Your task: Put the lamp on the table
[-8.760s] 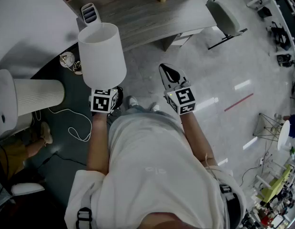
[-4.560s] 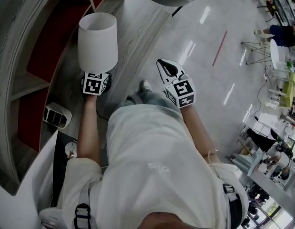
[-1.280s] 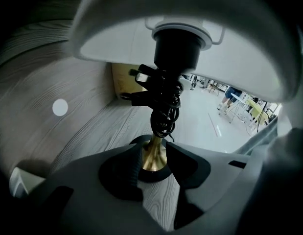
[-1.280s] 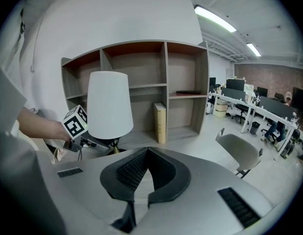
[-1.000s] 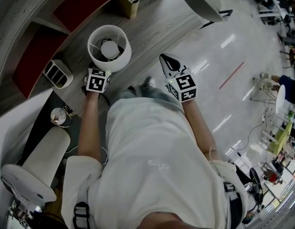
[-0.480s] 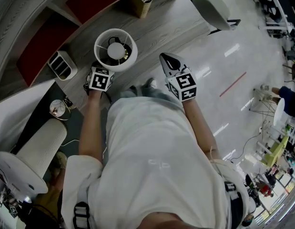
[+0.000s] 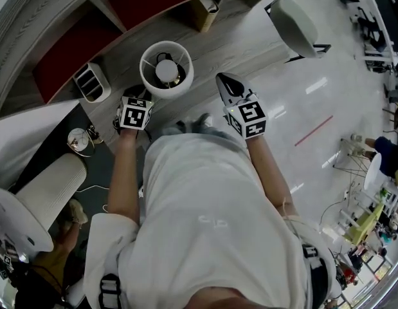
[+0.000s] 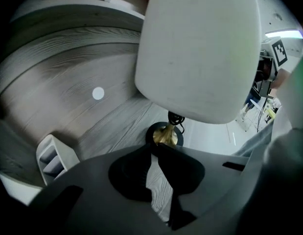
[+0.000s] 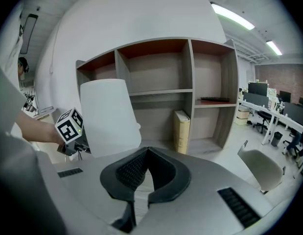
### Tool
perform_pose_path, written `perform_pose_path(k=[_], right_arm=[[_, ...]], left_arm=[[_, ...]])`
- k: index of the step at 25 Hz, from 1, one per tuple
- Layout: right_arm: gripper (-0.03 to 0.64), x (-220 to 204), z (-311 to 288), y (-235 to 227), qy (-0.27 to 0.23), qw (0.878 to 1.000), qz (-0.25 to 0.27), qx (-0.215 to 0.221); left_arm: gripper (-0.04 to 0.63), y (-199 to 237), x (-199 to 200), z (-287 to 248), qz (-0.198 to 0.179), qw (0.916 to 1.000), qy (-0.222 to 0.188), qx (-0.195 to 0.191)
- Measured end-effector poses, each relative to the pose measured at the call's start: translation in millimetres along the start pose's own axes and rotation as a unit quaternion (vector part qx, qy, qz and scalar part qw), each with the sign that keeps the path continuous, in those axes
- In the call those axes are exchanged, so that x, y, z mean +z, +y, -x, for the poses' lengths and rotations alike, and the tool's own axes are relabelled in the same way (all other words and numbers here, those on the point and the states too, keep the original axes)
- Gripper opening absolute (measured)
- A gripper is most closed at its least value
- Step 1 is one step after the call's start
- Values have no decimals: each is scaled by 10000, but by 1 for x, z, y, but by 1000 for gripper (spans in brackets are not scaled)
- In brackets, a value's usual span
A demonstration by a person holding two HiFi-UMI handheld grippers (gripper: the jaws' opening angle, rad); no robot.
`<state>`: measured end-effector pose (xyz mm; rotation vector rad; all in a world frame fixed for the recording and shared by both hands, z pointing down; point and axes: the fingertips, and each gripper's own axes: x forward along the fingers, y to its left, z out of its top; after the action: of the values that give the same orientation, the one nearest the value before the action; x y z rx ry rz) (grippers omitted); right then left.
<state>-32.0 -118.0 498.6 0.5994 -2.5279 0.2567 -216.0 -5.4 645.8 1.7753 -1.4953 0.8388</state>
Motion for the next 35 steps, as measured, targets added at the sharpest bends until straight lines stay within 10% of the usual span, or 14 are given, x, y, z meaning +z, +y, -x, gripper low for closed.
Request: perform_pose_path(k=[9,19,35], right_arm=[[28,38,-1,2,-330,9992,134,175],[28,79,12,17,-742,9953,368,506],[28,119,40,35,-1239,9868,655,808]], left_arm=[[17,18,41,69,479,9928,-976,501],[15,22,88,145,862,9625,-2445,804],[15,4,124,208,790,9306,-3460,900]])
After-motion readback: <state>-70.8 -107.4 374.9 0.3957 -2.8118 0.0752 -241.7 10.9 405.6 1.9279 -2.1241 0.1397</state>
